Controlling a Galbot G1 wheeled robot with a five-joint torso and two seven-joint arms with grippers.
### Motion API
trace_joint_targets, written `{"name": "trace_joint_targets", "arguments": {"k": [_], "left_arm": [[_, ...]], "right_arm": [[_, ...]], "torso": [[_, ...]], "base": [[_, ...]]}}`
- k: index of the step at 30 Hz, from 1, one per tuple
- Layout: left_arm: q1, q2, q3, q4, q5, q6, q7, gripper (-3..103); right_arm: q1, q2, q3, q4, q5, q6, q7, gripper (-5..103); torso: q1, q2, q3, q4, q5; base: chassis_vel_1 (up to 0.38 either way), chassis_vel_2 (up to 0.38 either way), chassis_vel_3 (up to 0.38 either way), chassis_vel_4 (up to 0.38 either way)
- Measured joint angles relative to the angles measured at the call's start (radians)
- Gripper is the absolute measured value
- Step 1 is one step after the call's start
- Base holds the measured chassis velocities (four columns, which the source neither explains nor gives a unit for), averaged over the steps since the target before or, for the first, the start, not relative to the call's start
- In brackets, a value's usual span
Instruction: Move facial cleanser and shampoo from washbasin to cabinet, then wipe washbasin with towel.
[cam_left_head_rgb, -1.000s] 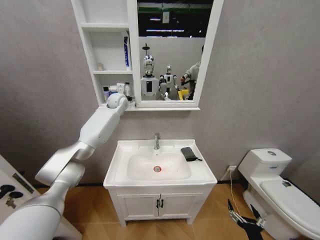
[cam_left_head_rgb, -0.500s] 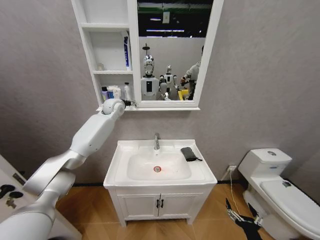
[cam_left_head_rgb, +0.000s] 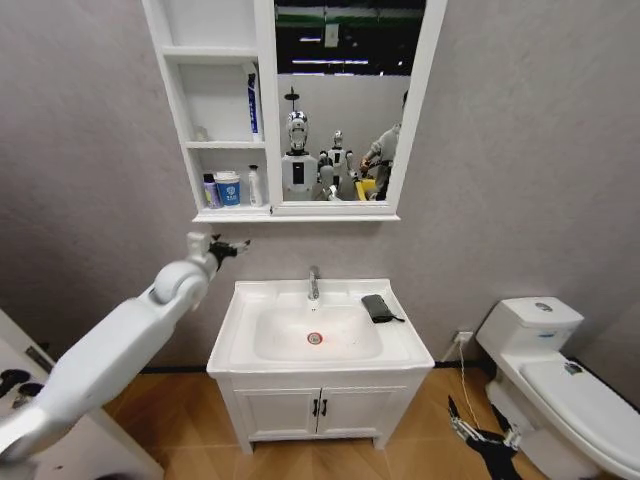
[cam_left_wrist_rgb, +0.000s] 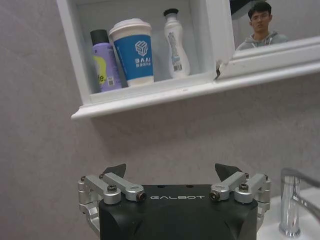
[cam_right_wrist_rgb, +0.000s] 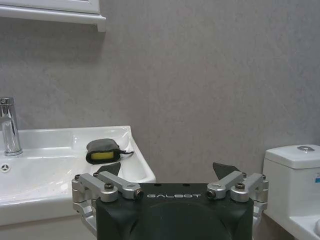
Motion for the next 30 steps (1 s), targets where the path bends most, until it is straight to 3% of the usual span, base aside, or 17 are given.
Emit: {"name": "trace_joint_targets", "arguments": {"k": [2,3,5,6,8,9,10,12,13,15,16,18,20,22,26,30], "left_arm": [[0.115,0.014,-0.064,-0.042,0.042,-0.026,0.016,98],[0.115,0.014,-0.064,-0.042,0.042,-0.026,0.016,98],[0.284,0.001,-0.207,-0.116,0.074,-0.03,0.017,100],[0.284,0.001,-0.207,-0.116,0.074,-0.03,0.017,100],[0.484,-0.048,-0.374,-0.2,0.115,-0.03,0.018,100],[0.484,-0.048,-0.374,-0.2,0.115,-0.03,0.018,100],[0.648,-0.1,-0.501,-0.265,0.153,-0.033,0.027,100],[0.897,-0.217,-0.665,-0.364,0.254,-0.066,0.063,100],[0.897,-0.217,-0.665,-0.364,0.254,-0.066,0.063,100],[1.101,-0.355,-0.74,-0.432,0.375,-0.112,0.114,100],[1.101,-0.355,-0.74,-0.432,0.375,-0.112,0.114,100],[1.251,-0.488,-0.752,-0.493,0.51,-0.168,0.168,100],[1.279,-0.526,-0.741,-0.511,0.552,-0.182,0.179,100],[1.319,-0.613,-0.685,-0.545,0.64,-0.203,0.188,100],[1.335,-0.688,-0.613,-0.557,0.682,-0.209,0.194,100],[1.343,-0.719,-0.571,-0.556,0.688,-0.209,0.197,100]], "right_arm": [[-0.015,0.022,0.018,0.01,-0.001,0.005,0.005,100],[-0.015,0.022,0.018,0.01,-0.001,0.005,0.005,100],[-0.023,0.035,0.029,0.017,-0.009,0.009,0.006,100],[-0.023,0.035,0.029,0.017,-0.009,0.009,0.006,100],[-0.017,0.033,0.027,0.024,-0.017,0.003,0.003,100],[-0.017,0.033,0.027,0.024,-0.017,0.003,0.003,100],[-0.013,0.027,0.024,0.028,-0.017,-0.003,-0.003,100],[-0.006,0.014,0.022,0.033,-0.015,-0.015,-0.014,100],[-0.006,0.014,0.022,0.033,-0.015,-0.015,-0.014,100],[0.002,0.001,0.022,0.038,-0.004,-0.029,-0.022,100],[0.002,0.001,0.022,0.038,-0.004,-0.029,-0.022,100],[0.01,-0.011,0.021,0.048,0.01,-0.047,-0.032,100],[0.011,-0.016,0.02,0.056,0.015,-0.054,-0.035,100],[0.012,-0.024,0.02,0.08,0.028,-0.072,-0.039,100],[0.006,-0.029,0.019,0.119,0.034,-0.087,-0.046,100],[-0.004,-0.032,0.023,0.144,0.035,-0.089,-0.053,100]], "torso": [[0.0,0.0,0.0,-0.0005,0.0002],[0.0,0.0,0.0,-0.0005,0.0002],[0.0,0.0,0.0,-0.0019,0.0003],[0.0,0.0,0.0,-0.0019,0.0003],[0.0,0.0,0.0,-0.0015,0.0003],[0.0,0.0,0.0,-0.0015,0.0003],[0.0,0.0,0.0,-0.001,0.0001],[0.0,0.0,0.0,-0.0009,0.0009],[0.0,0.0,0.0,-0.0009,0.0009],[0.0,0.0,0.0,-0.0004,0.0],[0.0,0.0,0.0,-0.0004,0.0],[0.0,0.0,0.0,-0.0004,0.0012],[0.0,0.0,0.0,-0.0005,0.0012],[0.0,0.0,0.0,-0.0009,0.0009],[0.0,0.0,0.0,-0.0009,0.0007],[0.0,0.0,0.0,-0.001,0.0007]], "base": [[0.0,0.0,0.0,0.0],[0.0,0.0,0.0,0.0],[0.0,0.0,0.0,0.0],[0.0,0.0,0.0,0.0],[0.0,0.0,0.0,0.0],[0.0,0.0,0.0,0.0],[0.0,0.0,0.0,0.0],[0.0,0.0,0.0,0.0],[0.0,0.0,0.0,0.0],[0.0,0.0,0.0,0.0],[0.0,0.0,0.0,0.0],[0.0,0.0,0.0,0.0],[0.0,0.0,0.0,0.0],[0.0,0.0,0.0,0.0],[0.0,0.0,0.0,0.0],[0.0,0.0,0.0,0.0]]}}
